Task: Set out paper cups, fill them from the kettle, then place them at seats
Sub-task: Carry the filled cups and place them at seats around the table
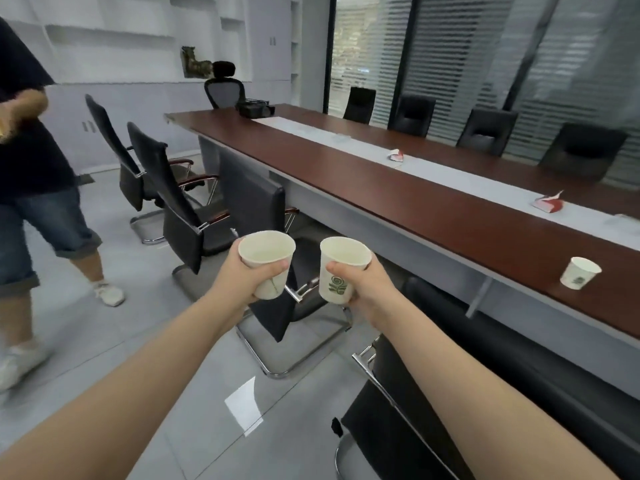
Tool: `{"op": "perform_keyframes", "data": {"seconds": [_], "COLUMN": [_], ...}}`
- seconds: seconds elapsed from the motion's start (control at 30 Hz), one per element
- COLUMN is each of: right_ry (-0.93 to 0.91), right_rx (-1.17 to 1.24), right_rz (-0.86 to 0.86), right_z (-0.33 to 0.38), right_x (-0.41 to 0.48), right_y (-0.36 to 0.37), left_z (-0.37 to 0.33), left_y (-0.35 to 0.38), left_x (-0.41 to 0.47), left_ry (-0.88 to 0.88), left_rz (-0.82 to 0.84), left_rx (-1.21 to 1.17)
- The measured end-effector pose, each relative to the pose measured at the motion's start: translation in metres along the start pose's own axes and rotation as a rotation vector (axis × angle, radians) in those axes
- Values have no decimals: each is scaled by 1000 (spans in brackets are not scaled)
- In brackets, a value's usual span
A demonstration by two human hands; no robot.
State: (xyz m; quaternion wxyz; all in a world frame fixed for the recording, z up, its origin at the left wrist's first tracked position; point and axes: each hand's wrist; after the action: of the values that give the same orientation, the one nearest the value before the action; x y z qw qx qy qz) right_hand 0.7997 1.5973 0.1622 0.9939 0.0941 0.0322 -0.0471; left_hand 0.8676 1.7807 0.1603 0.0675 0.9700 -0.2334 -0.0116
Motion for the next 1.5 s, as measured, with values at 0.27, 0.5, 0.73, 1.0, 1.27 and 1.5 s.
{"op": "perform_keyframes", "data": {"seconds": [0.27,0.5,0.73,1.0,1.27,1.5], "right_ry": [-68,-95,-70,-119,-138,-139], "right_rx": [-18,-7,13,12,54,73], "right_rz": [-107,-238,-409,-625,-754,-753], "right_z": [31,56,66,77,80,73], "right_x": [149,251,312,380,454,526], "right_y": [-34,-89,-154,-218,-266,-302], "left_z": [-10,-19,-26,-26,-10,20], "left_y": [7,15,47,86,104,107], "left_x": [164,306,427,562,670,744], "left_ry": [24,15,-2,-35,-77,-120], "left_rz": [157,187,236,398,484,473], "left_rx": [18,5,9,26,-3,4]}}
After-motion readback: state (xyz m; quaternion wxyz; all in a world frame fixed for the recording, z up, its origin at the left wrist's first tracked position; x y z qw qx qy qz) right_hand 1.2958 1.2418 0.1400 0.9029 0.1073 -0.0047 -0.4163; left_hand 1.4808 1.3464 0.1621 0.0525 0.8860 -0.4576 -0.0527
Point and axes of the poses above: each hand's wrist, its own x-axis towards the middle knuckle, its own y-axis out of the palm, z = x × y, and after that the axes turned 12 degrees about z, right-handed
